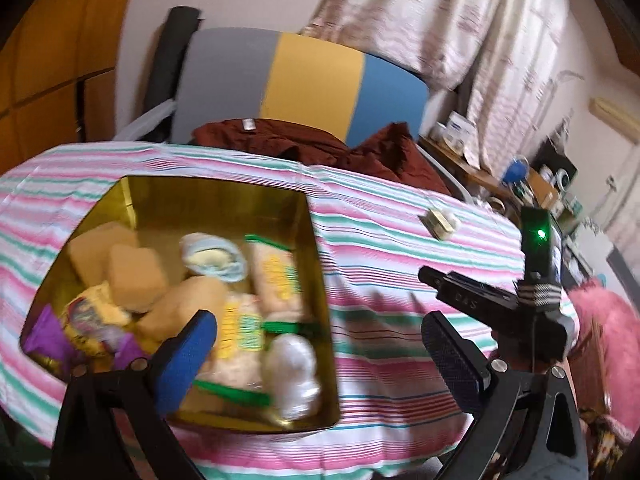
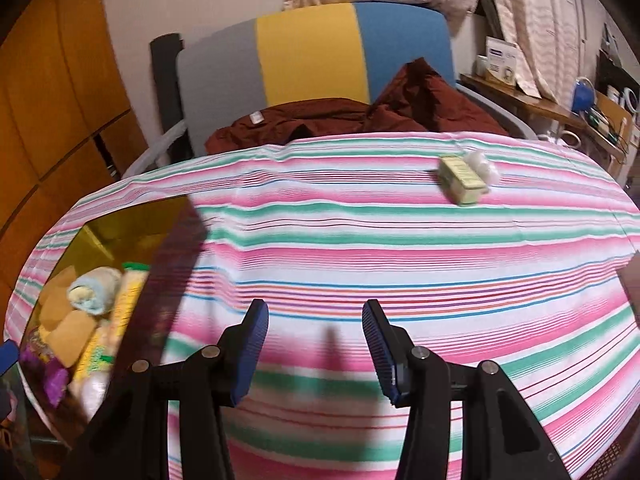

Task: Organize objects
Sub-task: 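Withdraw both grippers from the tray toward the remaining items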

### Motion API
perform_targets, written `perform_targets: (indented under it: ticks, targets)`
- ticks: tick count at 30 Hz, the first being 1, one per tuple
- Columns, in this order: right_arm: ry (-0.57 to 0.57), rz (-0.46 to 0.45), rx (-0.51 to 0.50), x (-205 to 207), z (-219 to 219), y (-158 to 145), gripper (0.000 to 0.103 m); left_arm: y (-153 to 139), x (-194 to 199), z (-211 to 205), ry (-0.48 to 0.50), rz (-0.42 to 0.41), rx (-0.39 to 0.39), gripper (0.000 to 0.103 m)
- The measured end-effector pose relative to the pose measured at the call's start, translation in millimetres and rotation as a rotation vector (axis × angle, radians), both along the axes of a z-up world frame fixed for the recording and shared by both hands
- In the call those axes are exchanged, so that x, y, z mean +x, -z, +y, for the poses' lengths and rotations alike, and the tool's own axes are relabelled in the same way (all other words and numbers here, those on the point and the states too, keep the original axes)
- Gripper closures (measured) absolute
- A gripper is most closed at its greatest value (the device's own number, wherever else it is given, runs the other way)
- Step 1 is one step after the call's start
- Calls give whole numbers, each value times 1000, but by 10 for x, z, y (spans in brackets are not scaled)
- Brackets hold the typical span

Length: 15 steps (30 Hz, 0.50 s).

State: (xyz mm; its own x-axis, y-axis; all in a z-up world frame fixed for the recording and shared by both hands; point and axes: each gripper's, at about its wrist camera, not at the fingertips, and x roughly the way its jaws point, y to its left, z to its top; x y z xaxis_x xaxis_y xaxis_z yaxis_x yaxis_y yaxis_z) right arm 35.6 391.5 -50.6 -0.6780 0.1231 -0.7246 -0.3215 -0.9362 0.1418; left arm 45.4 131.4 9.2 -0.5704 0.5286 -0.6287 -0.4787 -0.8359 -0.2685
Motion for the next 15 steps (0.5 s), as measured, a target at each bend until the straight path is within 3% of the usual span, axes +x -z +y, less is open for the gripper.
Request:
perform_targets:
  ticks: [15]
  targets:
    - [110,-28,29,-29,1225,252,51,178,15,1014,187,-61,-84,0]
